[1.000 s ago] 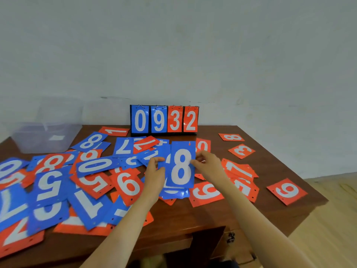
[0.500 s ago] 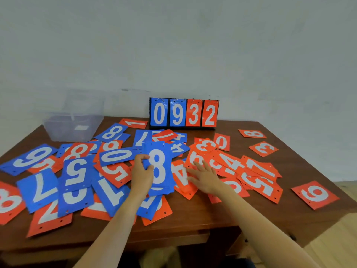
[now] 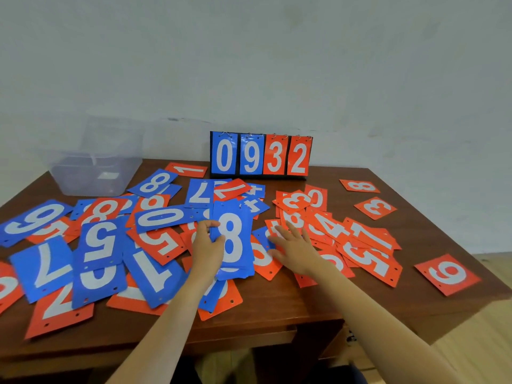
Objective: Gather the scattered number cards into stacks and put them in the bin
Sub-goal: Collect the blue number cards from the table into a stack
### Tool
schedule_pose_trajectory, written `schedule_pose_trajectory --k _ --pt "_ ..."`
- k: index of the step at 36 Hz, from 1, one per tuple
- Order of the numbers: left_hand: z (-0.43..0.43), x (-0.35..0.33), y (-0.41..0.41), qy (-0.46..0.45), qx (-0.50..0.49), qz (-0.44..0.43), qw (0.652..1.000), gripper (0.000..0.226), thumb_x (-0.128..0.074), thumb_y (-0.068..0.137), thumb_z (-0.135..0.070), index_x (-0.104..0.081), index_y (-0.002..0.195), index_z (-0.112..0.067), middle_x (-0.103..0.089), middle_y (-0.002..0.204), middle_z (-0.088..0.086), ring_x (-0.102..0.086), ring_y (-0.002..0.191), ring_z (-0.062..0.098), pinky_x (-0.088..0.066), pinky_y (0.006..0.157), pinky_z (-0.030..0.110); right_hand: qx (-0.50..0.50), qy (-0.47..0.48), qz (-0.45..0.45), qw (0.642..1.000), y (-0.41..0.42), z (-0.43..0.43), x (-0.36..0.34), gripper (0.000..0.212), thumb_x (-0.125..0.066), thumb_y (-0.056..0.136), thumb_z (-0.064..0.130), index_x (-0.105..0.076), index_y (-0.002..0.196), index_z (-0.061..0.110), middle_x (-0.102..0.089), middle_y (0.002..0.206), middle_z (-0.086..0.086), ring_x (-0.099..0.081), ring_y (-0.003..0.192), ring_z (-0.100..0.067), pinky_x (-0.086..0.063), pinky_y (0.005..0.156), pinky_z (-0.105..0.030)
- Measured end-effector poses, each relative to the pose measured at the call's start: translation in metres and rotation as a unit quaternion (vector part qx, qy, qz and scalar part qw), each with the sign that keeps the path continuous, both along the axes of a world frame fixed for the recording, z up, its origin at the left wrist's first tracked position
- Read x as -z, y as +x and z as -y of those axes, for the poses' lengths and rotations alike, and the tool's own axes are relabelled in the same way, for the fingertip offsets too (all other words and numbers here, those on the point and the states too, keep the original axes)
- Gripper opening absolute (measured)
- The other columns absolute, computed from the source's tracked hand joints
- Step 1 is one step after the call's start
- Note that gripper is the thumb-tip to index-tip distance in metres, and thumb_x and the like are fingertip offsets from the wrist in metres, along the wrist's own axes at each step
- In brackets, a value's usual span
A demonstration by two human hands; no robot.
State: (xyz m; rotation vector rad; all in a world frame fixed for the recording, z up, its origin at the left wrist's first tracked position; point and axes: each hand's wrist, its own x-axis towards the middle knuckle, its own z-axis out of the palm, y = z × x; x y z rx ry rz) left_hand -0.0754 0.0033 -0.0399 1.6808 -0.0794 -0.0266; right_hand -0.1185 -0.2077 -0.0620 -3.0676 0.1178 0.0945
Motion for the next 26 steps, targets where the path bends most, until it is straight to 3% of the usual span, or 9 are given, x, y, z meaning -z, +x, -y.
schedule_pose_trajectory --k 4,7,12,17,26 --pt "-0.001 -0.001 0.0 0.008 -0.004 0.002 1.0 0.025 -0.05 0.092 0.001 -0.048 0.11 -0.017 -0.043 0.112 -0.007 -0.046 0.066 -0.002 -0.043 0.055 0.019 0.064 -0.025 0.047 0.997 0.003 0.005 -0.011 0.044 -0.036 0.099 0.043 -0.052 0.133 0.019 -0.024 0.155 -0.002 -0.004 0.146 -0.023 -0.005 0.117 -0.049" --pt "-0.001 -0.001 0.002 0.012 -0.008 0.001 1.0 0.026 -0.052 0.091 0.0 -0.048 0.11 -0.018 -0.043 0.114 -0.006 -0.048 0.073 -0.002 -0.046 0.057 0.02 0.039 -0.016 0.058 0.997 0.007 0.002 -0.015 0.043 -0.043 0.096 0.044 -0.055 0.13 0.019 -0.03 0.152 -0.002 -0.011 0.145 -0.023 -0.01 0.118 -0.044" --pt "-0.001 -0.003 0.001 0.012 -0.007 -0.004 1.0 0.026 -0.052 0.091 0.0 -0.048 0.108 -0.02 -0.043 0.113 -0.006 -0.049 0.071 0.0 -0.047 0.057 0.022 0.024 -0.082 -0.029 0.996 0.017 -0.012 -0.022 0.052 -0.045 0.094 0.047 -0.053 0.133 0.014 -0.019 0.156 -0.008 0.0 0.146 -0.027 0.0 0.117 -0.048" --pt "-0.005 -0.003 0.001 0.005 -0.01 -0.005 1.0 0.026 -0.052 0.092 -0.001 -0.048 0.109 -0.02 -0.043 0.115 -0.006 -0.05 0.073 -0.001 -0.047 0.058 0.021 0.048 -0.104 -0.09 0.989 0.03 -0.017 -0.036 0.045 -0.05 0.093 0.042 -0.06 0.123 0.011 -0.016 0.157 -0.011 0.001 0.146 -0.029 -0.003 0.116 -0.052" --pt "-0.005 -0.002 0.0 -0.007 0.0 -0.002 1.0 0.024 -0.053 0.092 -0.001 -0.048 0.108 -0.019 -0.047 0.115 -0.004 -0.051 0.078 -0.001 -0.051 0.061 0.025 0.091 -0.102 -0.159 0.978 0.051 -0.017 -0.053 0.046 -0.055 0.088 0.049 -0.062 0.114 0.012 -0.045 0.141 -0.01 -0.013 0.143 -0.032 -0.013 0.114 -0.057"
